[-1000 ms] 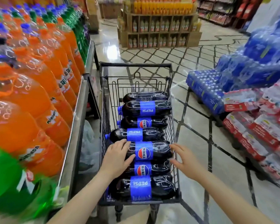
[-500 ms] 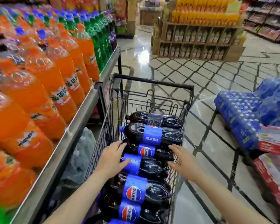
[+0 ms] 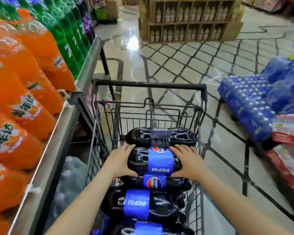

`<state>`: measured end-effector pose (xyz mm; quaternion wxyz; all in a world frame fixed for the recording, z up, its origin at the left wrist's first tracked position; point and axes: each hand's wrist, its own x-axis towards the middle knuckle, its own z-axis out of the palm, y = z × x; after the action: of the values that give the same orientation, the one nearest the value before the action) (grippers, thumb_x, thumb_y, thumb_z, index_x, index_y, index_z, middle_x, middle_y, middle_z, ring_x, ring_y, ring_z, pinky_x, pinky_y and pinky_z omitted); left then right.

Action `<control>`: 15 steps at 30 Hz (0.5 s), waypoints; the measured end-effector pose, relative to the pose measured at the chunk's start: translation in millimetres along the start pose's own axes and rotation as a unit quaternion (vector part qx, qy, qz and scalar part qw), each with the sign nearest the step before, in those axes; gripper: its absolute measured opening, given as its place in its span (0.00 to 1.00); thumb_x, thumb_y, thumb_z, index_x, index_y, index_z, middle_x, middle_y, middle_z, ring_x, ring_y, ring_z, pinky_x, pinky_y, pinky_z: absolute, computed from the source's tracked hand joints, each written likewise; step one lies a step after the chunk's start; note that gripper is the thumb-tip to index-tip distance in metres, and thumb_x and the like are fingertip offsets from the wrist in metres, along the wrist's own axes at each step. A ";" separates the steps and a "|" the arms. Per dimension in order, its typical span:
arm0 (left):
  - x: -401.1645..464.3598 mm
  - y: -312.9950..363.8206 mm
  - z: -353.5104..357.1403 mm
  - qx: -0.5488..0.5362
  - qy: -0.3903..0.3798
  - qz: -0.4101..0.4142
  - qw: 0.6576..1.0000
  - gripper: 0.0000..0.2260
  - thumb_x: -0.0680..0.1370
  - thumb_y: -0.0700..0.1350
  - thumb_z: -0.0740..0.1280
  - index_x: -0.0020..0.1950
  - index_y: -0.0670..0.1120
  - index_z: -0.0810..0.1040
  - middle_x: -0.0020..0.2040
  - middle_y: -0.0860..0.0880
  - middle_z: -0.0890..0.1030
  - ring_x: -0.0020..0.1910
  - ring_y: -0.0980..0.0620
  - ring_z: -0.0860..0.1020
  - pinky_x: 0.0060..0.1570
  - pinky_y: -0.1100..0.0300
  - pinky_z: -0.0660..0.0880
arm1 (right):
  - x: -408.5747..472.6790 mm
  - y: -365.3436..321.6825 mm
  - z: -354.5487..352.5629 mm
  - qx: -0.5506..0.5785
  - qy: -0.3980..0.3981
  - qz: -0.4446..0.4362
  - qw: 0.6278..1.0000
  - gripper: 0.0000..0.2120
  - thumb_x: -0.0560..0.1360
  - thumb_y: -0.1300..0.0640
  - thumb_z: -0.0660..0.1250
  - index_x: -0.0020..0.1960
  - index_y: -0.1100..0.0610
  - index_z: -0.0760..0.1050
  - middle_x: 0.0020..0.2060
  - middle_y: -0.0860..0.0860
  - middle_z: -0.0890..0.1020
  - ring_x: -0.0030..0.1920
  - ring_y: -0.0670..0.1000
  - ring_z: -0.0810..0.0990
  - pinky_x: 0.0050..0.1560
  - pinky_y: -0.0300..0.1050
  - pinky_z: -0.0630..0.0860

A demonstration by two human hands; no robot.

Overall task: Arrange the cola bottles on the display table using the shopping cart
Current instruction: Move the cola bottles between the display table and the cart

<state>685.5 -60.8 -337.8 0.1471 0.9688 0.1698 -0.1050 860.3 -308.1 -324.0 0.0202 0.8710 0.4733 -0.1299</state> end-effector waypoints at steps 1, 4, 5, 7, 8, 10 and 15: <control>5.4 -4.8 1.9 -0.016 -0.016 0.000 1.000 0.58 0.59 0.68 0.76 0.80 0.51 0.52 0.77 0.48 0.61 0.75 0.48 0.63 0.72 0.52 0.62 | 3.2 -0.2 2.6 -0.009 -0.001 0.004 1.000 0.53 0.63 0.30 0.70 0.78 0.45 0.46 0.77 0.49 0.55 0.76 0.55 0.53 0.74 0.56 0.50; 12.8 -13.8 7.6 -0.073 -0.042 -0.005 0.996 0.59 0.56 0.68 0.78 0.79 0.55 0.52 0.76 0.52 0.66 0.72 0.51 0.68 0.69 0.56 0.66 | 10.3 -6.0 6.5 -0.045 -0.020 0.021 0.999 0.57 0.60 0.32 0.72 0.78 0.47 0.45 0.75 0.51 0.58 0.73 0.58 0.57 0.71 0.62 0.57; 13.5 -14.1 8.9 -0.082 -0.040 -0.005 0.996 0.59 0.56 0.68 0.78 0.79 0.55 0.52 0.75 0.53 0.67 0.72 0.51 0.69 0.69 0.56 0.66 | 12.1 -8.7 6.6 -0.058 -0.027 0.025 0.998 0.58 0.59 0.34 0.73 0.78 0.48 0.44 0.74 0.51 0.58 0.72 0.59 0.58 0.70 0.63 0.59; 12.3 -12.3 12.1 -0.089 -0.027 -0.005 0.996 0.58 0.57 0.68 0.77 0.79 0.54 0.52 0.75 0.52 0.68 0.71 0.50 0.69 0.69 0.53 0.67 | 13.6 -12.8 4.8 -0.074 -0.036 0.031 0.996 0.59 0.59 0.36 0.75 0.78 0.48 0.43 0.73 0.51 0.59 0.71 0.60 0.59 0.68 0.64 0.61; 10.9 -11.3 13.4 -0.087 -0.020 -0.006 0.996 0.57 0.58 0.68 0.76 0.79 0.54 0.52 0.75 0.52 0.68 0.71 0.50 0.70 0.69 0.51 0.67 | 13.7 -14.0 4.0 -0.077 -0.036 0.033 0.996 0.58 0.60 0.37 0.75 0.78 0.48 0.43 0.73 0.51 0.59 0.71 0.60 0.59 0.68 0.64 0.61; 6.6 -9.0 14.1 -0.079 -0.009 -0.005 0.997 0.56 0.59 0.69 0.75 0.79 0.53 0.52 0.74 0.50 0.68 0.70 0.49 0.70 0.68 0.50 0.67 | 11.8 -16.8 3.6 -0.075 -0.030 0.038 0.996 0.56 0.61 0.39 0.74 0.78 0.48 0.43 0.73 0.51 0.59 0.72 0.60 0.58 0.68 0.65 0.59; -16.8 1.9 16.8 -0.054 0.005 -0.025 0.998 0.55 0.60 0.69 0.74 0.79 0.52 0.51 0.72 0.50 0.69 0.67 0.48 0.72 0.64 0.50 0.70 | -1.1 -21.1 7.6 -0.082 -0.009 0.018 0.996 0.53 0.61 0.37 0.73 0.77 0.48 0.50 0.72 0.51 0.62 0.72 0.59 0.60 0.66 0.68 0.61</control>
<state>668.1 -73.0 -348.8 0.1959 0.9552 0.2005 -0.0946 840.7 -298.6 -329.2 0.0983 0.8736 0.4665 -0.0977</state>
